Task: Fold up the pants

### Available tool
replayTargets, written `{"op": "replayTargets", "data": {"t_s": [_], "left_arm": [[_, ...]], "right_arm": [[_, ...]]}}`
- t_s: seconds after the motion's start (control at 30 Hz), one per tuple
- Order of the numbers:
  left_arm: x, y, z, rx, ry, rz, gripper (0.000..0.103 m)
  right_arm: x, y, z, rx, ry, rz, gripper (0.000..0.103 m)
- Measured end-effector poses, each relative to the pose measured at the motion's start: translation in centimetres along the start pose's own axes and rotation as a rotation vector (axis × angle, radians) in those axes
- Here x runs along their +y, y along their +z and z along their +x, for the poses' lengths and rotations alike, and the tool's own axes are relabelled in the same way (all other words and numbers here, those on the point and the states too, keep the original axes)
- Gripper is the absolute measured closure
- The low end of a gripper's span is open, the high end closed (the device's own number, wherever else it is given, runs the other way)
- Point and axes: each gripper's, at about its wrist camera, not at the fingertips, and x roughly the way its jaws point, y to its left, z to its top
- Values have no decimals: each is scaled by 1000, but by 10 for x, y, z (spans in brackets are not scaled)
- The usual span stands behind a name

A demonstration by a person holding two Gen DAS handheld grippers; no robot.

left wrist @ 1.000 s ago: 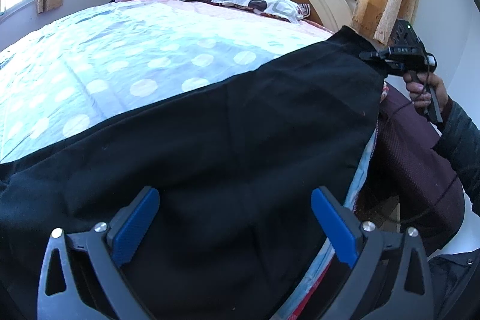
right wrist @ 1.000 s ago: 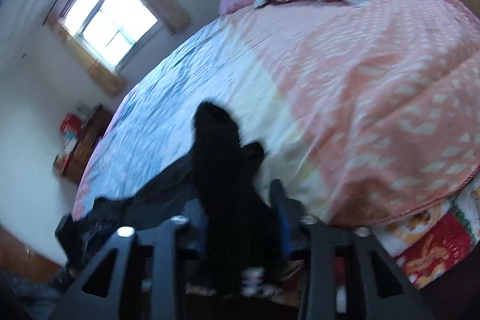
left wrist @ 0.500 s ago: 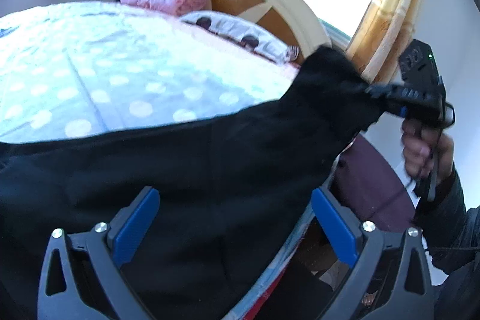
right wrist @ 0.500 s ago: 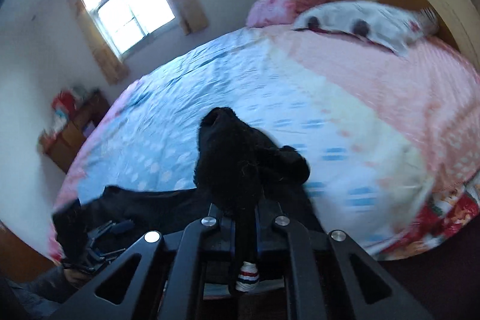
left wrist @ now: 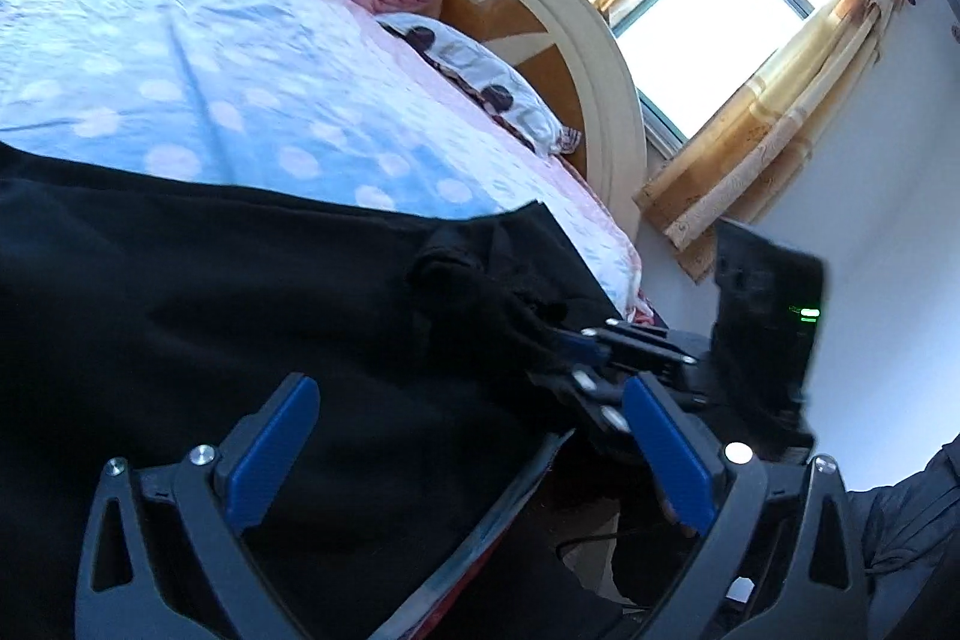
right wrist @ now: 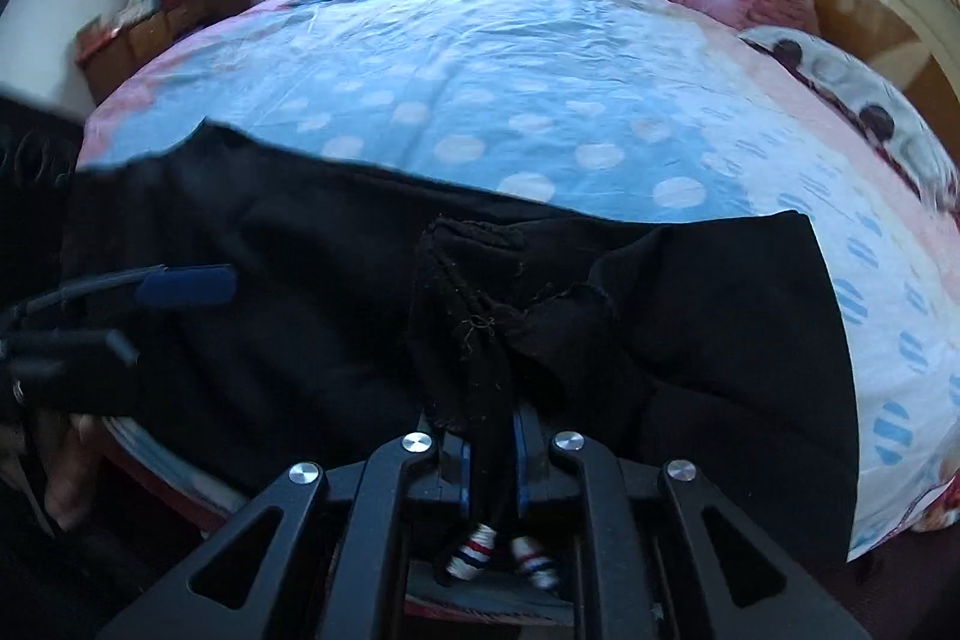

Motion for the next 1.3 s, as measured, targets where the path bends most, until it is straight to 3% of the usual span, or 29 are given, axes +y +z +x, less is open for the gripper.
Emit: {"op": "replayTargets", "data": {"t_s": [0.07,0.1,0.23,0.53,0.6,0.67,0.7,0.77,0.93,1.0,1.3], "left_arm": [[-3,0,9,23,-16,0,0],[-4,-1,10,30,-26,2,0],[-10,-1,24,72,-50,10,0],[-30,15,67,140,-49,-17,4],[-38,18,76,159,-3,13,29],[-42,18,83,171,67,47,79],[-43,18,85,173,94,66,88],[-41,18,79,157,132,67,92],[-34,30,30,63,103,53,93],[-28,34,6,32,125,50,93],[13,16,-49,26,212,-5,93]], "right_arm": [[-3,-5,-11,-16,93,12,52],[-5,-8,-17,-18,127,12,51],[-12,-22,-32,-17,101,5,51],[-76,-43,-60,-132,92,267,51],[-79,-44,-62,-147,88,278,51],[-80,-46,-64,-170,87,290,51],[-82,-46,-66,-184,89,296,51],[-85,-46,-70,-206,84,312,51],[-94,-46,-85,-271,82,353,51],[-96,-46,-88,-292,81,368,51],[-71,-37,-64,-242,119,320,51]]}}
